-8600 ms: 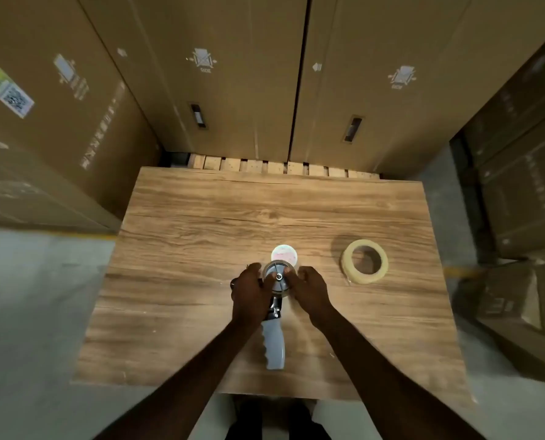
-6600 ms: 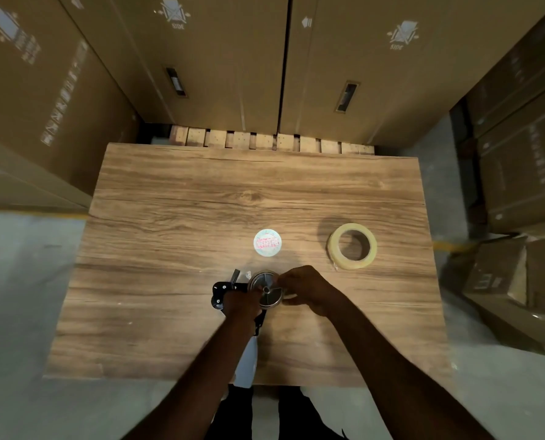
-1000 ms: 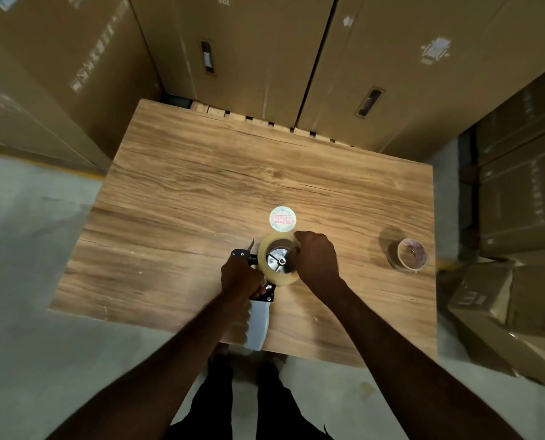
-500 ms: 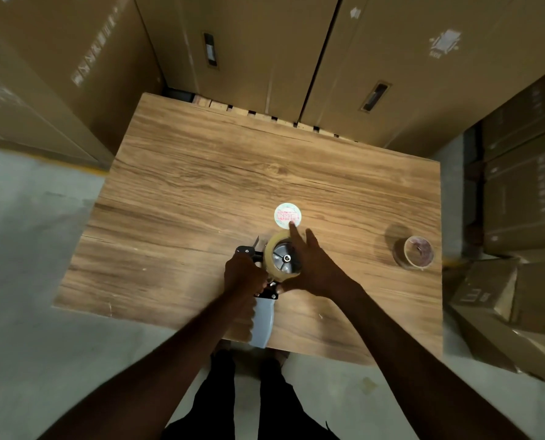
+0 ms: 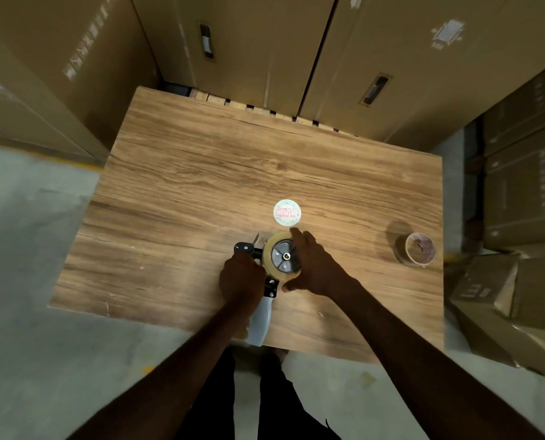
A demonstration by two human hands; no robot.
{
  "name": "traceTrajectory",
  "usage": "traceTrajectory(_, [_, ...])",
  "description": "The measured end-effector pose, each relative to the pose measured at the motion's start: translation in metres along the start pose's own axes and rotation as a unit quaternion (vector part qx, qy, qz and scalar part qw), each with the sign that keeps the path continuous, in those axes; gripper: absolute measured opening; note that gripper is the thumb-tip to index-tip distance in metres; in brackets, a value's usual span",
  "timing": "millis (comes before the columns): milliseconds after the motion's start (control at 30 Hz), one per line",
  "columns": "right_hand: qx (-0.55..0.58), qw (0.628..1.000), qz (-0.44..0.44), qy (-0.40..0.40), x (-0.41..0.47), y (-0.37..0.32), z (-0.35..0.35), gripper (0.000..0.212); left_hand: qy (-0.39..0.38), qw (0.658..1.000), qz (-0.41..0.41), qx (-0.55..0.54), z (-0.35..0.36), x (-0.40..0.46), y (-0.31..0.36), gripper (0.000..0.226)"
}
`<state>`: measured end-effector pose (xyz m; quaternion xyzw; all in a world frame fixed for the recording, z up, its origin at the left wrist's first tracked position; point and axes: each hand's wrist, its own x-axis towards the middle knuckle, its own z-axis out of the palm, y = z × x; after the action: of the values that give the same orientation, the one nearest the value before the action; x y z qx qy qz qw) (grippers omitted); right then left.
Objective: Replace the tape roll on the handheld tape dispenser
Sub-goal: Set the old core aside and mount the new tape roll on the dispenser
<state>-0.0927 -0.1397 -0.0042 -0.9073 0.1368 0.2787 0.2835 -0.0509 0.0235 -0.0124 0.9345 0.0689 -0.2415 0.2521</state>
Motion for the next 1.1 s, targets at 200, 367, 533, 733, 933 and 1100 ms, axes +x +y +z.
traceTrajectory(200, [-0.065,0.993,-0.047,0.085,-0.012,-0.010,0.003,0.145,0.028,0.999,-0.011,-0.013,-0.004,0.002,-0.014,0.023])
traceTrajectory(367, [0.050,0.955,-0.035,0.291,-0.048,-0.044,0.055,0.073,0.050,0.997,-0.039,-0.032,-0.002,0.003,-0.024,0.022])
traceTrajectory(533, [-0.006,0.975,-0.092,0.201,-0.038,-0.041,0.090,0.073,0.060,0.983,-0.052,-0.165,-0.001,0.002,-0.028,0.021])
traceTrajectory(733, [0.003,0.982,-0.014,0.187,-0.026,-0.044,0.077,0.051,0.083,0.971,-0.082,-0.210,0.000,0.001,-0.040,0.017])
traceTrajectory(933, [0.012,0.984,0.032,0.177,-0.017,-0.070,0.076,0.047,0.082,0.956,-0.098,-0.263,-0.001,0.002,-0.057,0.024])
traceTrajectory(1100, [0.010,0.976,0.048,0.211,-0.016,-0.075,0.085,0.052,0.034,0.930,-0.151,-0.333,-0.001,-0.008,-0.064,0.027])
